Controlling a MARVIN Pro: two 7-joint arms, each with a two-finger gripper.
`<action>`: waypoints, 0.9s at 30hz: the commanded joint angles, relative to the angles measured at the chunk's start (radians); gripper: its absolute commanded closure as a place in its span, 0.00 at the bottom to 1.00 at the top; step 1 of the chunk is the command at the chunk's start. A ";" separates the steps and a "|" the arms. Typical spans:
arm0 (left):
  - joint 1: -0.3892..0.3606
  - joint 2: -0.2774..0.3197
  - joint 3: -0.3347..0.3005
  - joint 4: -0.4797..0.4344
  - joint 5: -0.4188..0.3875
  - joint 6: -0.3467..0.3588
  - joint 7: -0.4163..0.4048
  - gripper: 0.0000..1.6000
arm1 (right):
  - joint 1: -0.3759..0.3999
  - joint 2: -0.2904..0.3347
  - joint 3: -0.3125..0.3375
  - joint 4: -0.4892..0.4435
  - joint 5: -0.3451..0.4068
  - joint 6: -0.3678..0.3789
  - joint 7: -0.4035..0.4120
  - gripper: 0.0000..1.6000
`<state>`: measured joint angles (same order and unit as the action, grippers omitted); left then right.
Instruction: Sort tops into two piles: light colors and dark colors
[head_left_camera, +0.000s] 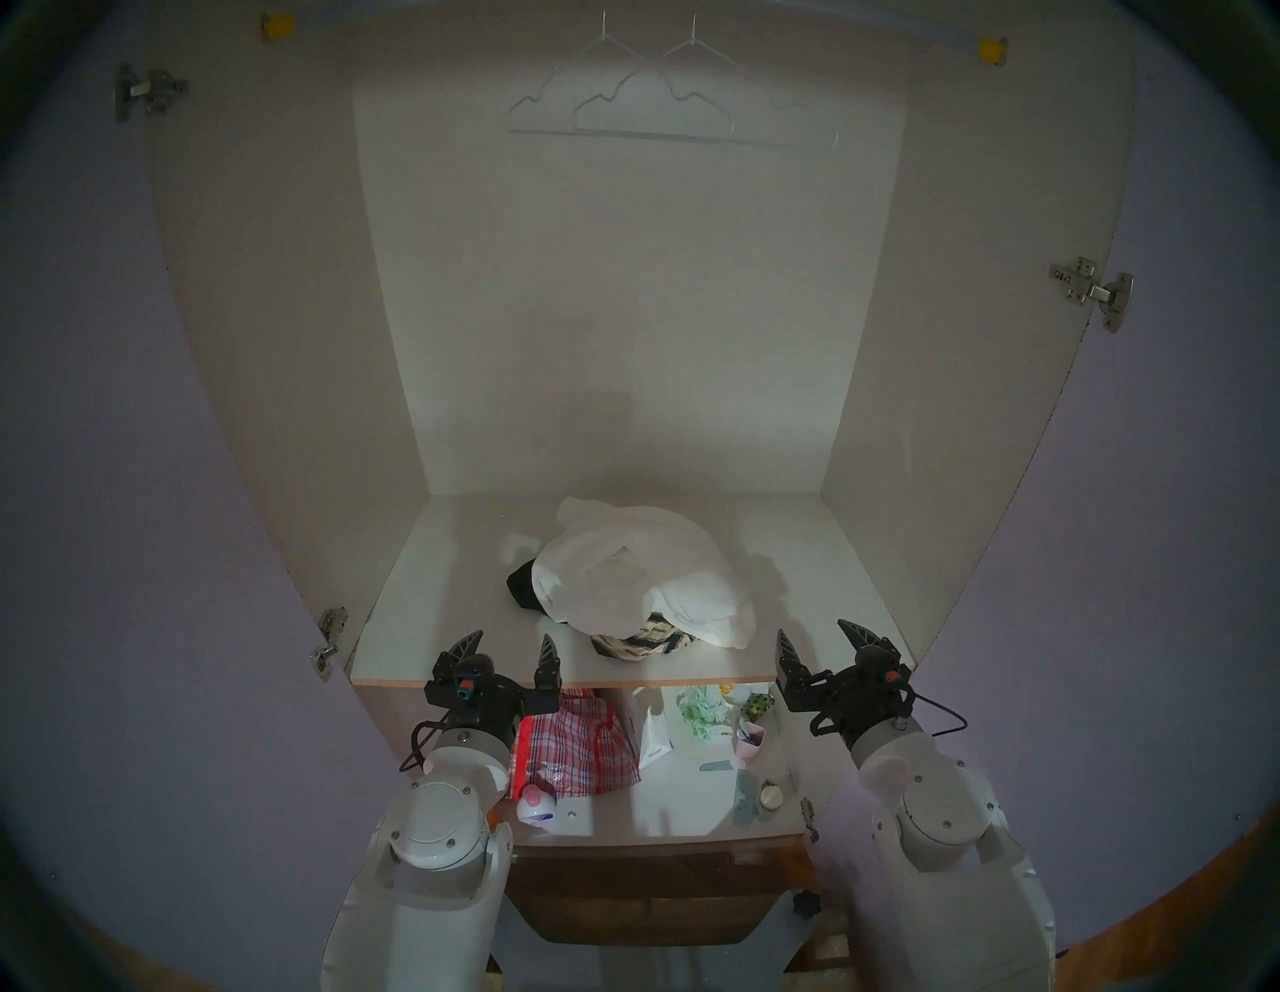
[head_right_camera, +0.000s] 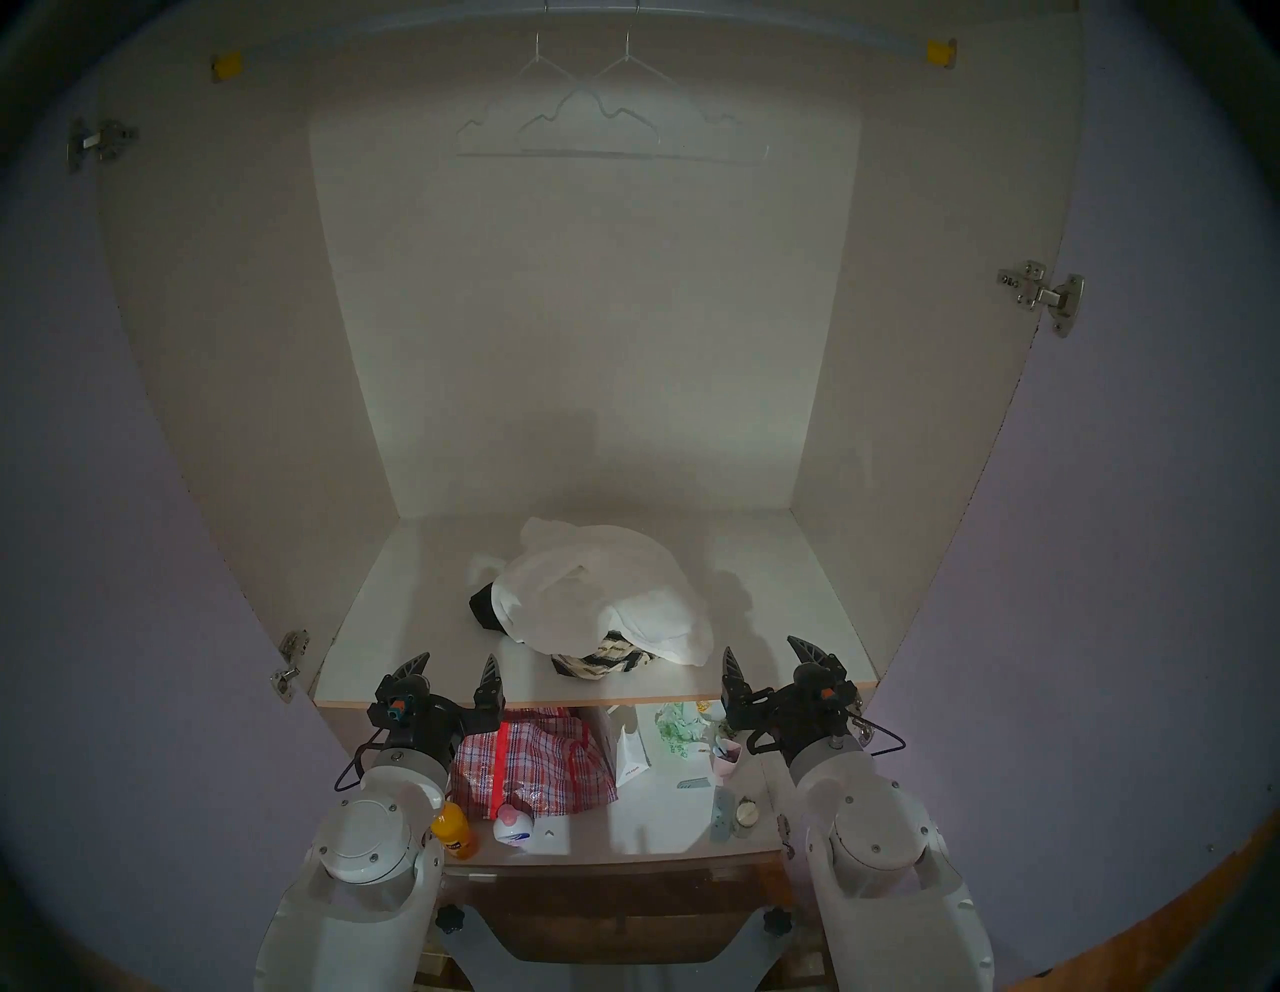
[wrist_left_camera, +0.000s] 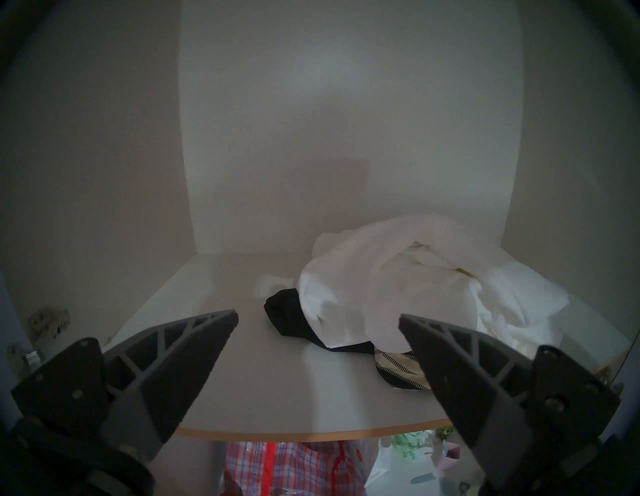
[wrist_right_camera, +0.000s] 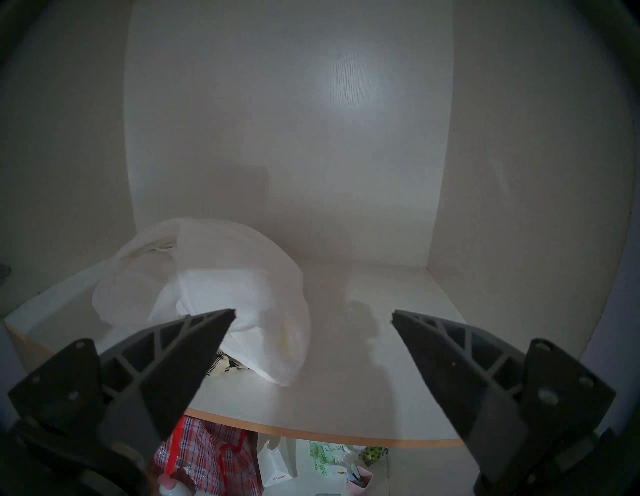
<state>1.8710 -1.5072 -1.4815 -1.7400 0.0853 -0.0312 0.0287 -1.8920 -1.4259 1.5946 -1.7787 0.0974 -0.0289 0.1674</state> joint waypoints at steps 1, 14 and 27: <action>-0.087 0.054 0.042 0.042 0.080 -0.013 -0.024 0.00 | 0.014 -0.009 0.000 -0.023 0.014 -0.025 0.005 0.00; -0.382 0.124 0.177 0.285 0.191 0.025 -0.072 0.00 | 0.016 -0.009 0.001 -0.022 0.014 -0.018 0.008 0.00; -0.616 0.127 0.283 0.469 0.461 0.044 -0.210 0.00 | 0.015 -0.011 0.002 -0.023 0.014 -0.021 0.009 0.00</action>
<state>1.3526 -1.3683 -1.2068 -1.3054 0.5145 0.0209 -0.1168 -1.8881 -1.4333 1.5965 -1.7778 0.1082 -0.0315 0.1762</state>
